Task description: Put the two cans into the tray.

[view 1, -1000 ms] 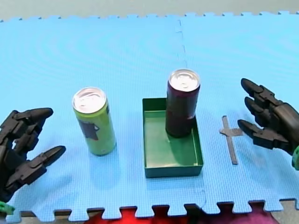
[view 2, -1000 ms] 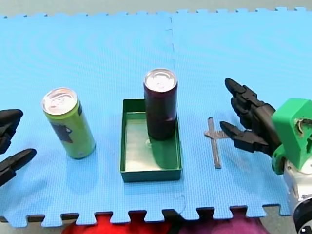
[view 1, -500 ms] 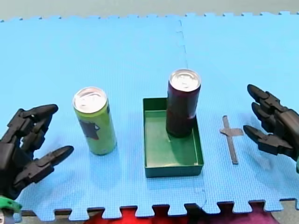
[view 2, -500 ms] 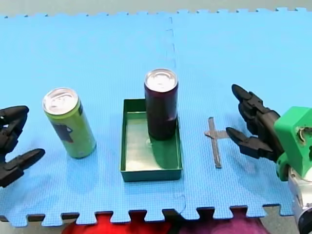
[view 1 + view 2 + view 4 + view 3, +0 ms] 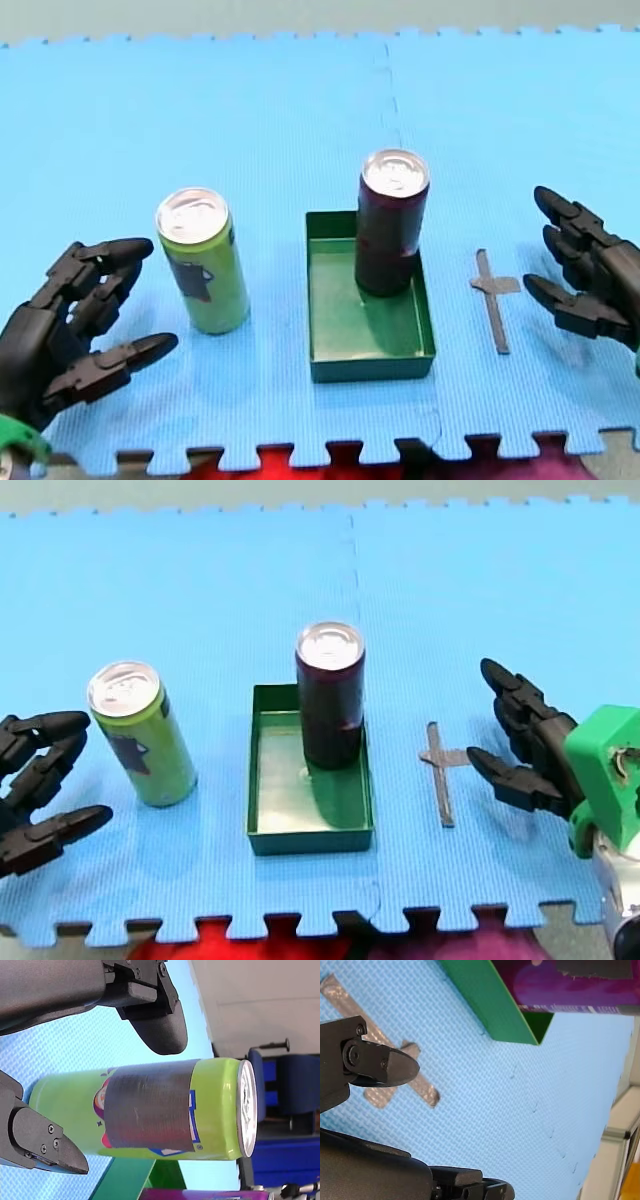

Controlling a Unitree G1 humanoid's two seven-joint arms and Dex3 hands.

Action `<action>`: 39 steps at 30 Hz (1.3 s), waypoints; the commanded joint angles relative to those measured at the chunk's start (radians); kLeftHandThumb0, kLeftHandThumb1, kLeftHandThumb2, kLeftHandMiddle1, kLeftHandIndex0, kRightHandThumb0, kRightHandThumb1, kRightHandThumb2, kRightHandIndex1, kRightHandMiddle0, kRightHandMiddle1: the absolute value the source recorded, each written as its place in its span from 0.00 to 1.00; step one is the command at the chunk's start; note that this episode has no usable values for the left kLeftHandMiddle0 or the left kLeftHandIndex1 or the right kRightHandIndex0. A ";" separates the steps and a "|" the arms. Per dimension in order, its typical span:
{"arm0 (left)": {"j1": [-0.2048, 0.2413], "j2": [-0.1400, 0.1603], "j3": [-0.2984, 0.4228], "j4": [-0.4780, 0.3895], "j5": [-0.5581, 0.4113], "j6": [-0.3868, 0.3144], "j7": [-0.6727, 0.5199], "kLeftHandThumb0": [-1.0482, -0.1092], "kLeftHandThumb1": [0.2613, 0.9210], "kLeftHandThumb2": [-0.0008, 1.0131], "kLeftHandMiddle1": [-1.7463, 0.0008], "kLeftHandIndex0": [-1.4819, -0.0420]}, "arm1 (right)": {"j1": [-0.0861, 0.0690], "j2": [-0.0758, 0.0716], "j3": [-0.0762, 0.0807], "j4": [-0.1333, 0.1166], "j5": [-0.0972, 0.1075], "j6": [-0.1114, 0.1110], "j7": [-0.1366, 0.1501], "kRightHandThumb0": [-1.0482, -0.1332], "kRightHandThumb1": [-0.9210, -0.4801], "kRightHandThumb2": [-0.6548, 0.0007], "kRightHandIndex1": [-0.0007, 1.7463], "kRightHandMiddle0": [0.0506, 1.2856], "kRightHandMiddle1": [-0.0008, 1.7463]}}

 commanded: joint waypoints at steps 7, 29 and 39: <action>-0.015 0.032 -0.003 -0.007 -0.002 0.032 -0.021 0.11 0.52 0.00 1.00 0.95 | -0.004 -0.007 -0.011 0.012 0.010 -0.001 0.003 0.00 0.00 0.41 0.02 0.03 0.00; -0.018 -0.010 0.017 0.007 -0.015 -0.006 0.036 0.34 0.46 0.00 0.99 0.96 | -0.006 -0.005 -0.034 0.035 0.035 0.004 0.035 0.00 0.00 0.48 0.01 0.03 0.00; -0.032 -0.016 0.025 0.021 -0.044 0.000 0.003 0.33 0.47 0.00 0.97 0.98 | -0.006 -0.003 -0.031 0.038 0.029 0.000 0.028 0.00 0.00 0.50 0.00 0.03 0.00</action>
